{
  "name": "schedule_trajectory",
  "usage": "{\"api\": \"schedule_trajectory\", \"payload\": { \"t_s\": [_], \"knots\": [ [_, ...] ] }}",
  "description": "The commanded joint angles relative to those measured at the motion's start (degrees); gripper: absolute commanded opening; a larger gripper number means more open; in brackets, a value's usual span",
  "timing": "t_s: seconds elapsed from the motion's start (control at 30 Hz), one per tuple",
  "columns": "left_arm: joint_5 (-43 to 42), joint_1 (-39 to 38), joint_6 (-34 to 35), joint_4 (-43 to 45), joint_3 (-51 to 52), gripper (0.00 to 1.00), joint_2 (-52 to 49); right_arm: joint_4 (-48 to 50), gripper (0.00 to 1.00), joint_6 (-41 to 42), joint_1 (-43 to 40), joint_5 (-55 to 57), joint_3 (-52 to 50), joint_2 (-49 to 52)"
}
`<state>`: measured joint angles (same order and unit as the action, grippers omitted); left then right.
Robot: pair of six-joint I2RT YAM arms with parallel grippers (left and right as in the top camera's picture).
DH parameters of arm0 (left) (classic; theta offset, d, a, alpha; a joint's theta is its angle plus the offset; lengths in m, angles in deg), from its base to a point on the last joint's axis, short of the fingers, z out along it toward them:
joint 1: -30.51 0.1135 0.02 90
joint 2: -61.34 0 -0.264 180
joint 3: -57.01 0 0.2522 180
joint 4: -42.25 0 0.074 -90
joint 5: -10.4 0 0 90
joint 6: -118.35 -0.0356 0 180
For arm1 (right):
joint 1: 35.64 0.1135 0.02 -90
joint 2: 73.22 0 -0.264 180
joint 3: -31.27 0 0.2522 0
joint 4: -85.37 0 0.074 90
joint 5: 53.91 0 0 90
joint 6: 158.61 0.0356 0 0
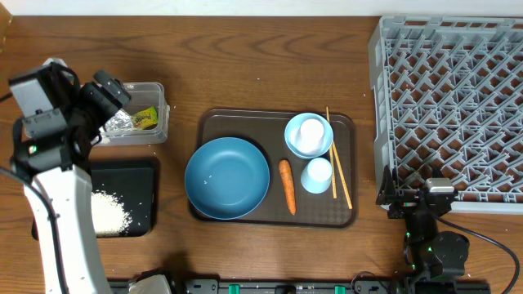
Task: Sort waste into correct bins and load items into the dishwasher rack
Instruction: 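Carry the wrapper with the left gripper and drop it into the clear bin, then move the right gripper over the light-blue cup on the brown tray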
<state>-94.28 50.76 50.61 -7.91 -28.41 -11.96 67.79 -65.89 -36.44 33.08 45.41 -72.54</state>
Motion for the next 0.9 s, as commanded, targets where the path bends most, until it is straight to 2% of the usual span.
{"api": "schedule_trajectory", "payload": {
  "t_s": [0.0, 0.23, 0.87],
  "knots": [
    [-2.27, 0.31, -0.57, -2.67, 0.17, 0.99, 0.74, -0.26, 0.99, -0.68, -0.31, 0.17, -0.07, -0.31],
    [-2.25, 0.31, -0.57, -5.81, 0.17, 0.98, 0.37, -0.26, 0.99, -0.68, -0.31, 0.17, -0.07, -0.31],
    [-2.25, 0.31, -0.57, -5.81, 0.17, 0.98, 0.37, -0.22, 0.99, -0.68, -0.31, 0.17, -0.07, -0.31]
  ]
}}
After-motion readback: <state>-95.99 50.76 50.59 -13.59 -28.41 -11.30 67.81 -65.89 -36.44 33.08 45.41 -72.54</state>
